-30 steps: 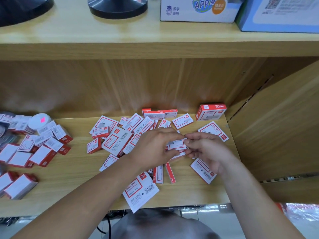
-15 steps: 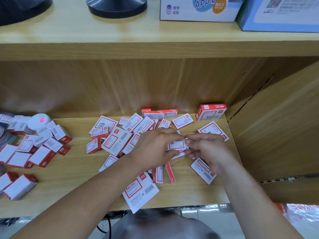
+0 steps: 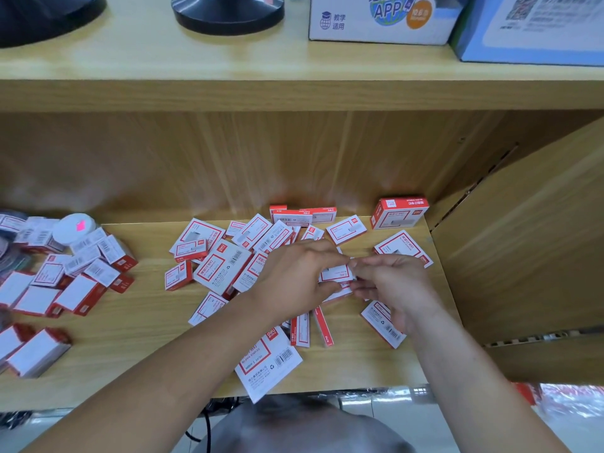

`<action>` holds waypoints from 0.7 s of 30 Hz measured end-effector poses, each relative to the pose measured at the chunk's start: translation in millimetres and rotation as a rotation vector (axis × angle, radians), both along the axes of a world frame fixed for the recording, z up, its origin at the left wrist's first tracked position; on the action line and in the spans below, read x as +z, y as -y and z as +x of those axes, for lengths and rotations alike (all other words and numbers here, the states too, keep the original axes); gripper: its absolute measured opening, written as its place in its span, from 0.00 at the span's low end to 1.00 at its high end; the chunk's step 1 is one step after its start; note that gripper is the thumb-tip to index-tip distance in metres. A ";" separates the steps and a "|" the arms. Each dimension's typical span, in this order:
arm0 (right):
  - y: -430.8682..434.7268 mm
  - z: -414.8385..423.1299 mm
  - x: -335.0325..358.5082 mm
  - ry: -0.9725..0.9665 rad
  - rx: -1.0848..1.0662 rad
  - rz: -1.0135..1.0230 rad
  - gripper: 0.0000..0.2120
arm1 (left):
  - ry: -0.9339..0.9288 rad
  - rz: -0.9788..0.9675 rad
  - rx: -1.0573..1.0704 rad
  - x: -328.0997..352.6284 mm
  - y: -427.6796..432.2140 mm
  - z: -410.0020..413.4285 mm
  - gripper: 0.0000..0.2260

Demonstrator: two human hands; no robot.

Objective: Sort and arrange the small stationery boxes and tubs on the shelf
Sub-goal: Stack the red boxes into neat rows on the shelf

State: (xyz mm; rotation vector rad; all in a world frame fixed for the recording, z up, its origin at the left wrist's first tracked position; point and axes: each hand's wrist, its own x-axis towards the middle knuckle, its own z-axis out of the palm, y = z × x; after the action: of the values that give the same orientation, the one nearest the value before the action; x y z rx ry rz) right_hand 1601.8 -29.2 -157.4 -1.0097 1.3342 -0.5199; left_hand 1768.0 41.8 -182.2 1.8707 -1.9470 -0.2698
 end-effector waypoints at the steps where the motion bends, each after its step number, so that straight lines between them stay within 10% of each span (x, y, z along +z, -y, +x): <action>1: -2.0 1.3 -1.0 -0.015 -0.005 -0.016 0.02 | 0.000 0.001 0.012 0.3 -0.2 -0.6 0.18; 14: -5.9 0.7 -6.2 -0.098 -0.042 0.012 0.03 | 0.179 0.032 0.164 -2.3 -10.2 0.5 0.25; 21: 1.6 2.3 1.1 -0.107 0.015 0.075 0.05 | -0.090 0.165 0.161 2.7 -9.1 8.9 0.25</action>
State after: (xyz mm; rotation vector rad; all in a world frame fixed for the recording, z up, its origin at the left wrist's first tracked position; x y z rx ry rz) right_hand 1604.0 -30.8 -156.3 -0.9967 1.4295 -0.4061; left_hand 1776.9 50.9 -179.5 2.0688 -1.7506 -0.4691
